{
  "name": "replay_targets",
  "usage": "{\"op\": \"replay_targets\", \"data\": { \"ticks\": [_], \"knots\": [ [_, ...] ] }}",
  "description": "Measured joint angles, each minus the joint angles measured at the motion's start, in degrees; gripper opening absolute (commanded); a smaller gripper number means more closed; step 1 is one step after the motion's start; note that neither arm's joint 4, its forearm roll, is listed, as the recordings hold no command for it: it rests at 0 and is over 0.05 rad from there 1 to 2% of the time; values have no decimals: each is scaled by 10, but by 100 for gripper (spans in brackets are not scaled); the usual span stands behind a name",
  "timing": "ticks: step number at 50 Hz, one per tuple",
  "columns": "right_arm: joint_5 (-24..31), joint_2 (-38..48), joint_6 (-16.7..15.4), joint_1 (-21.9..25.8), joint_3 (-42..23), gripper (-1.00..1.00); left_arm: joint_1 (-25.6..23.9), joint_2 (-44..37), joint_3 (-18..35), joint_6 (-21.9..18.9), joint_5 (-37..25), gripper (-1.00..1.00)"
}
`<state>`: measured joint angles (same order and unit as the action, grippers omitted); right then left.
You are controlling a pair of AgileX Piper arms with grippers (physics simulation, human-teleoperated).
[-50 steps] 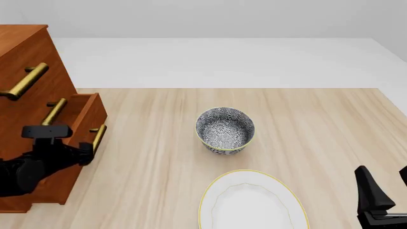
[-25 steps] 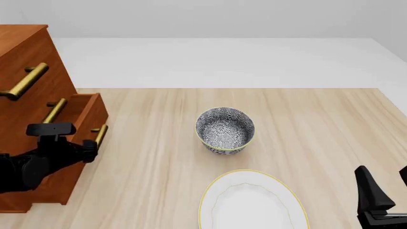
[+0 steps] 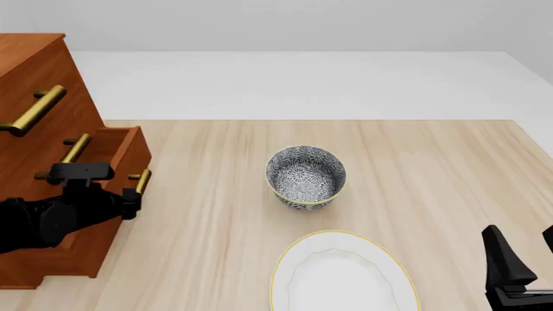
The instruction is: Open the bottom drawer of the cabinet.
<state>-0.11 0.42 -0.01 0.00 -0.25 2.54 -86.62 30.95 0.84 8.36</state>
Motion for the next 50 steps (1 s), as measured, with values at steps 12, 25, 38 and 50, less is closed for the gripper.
{"op": "replay_targets", "data": {
  "ticks": [12, 25, 38, 50],
  "knots": [
    [0, 0, 0, 0, 0, 100, -14, 0, 0, -6, 1, 100],
    [0, 0, 0, 0, 0, 100, -36, 1, -5, -9, 19, 100],
    [0, 0, 0, 0, 0, 100, -59, 1, -7, -23, 30, 100],
    [0, 0, 0, 0, 0, 100, -88, -2, -2, -30, 26, 100]
  ]
}}
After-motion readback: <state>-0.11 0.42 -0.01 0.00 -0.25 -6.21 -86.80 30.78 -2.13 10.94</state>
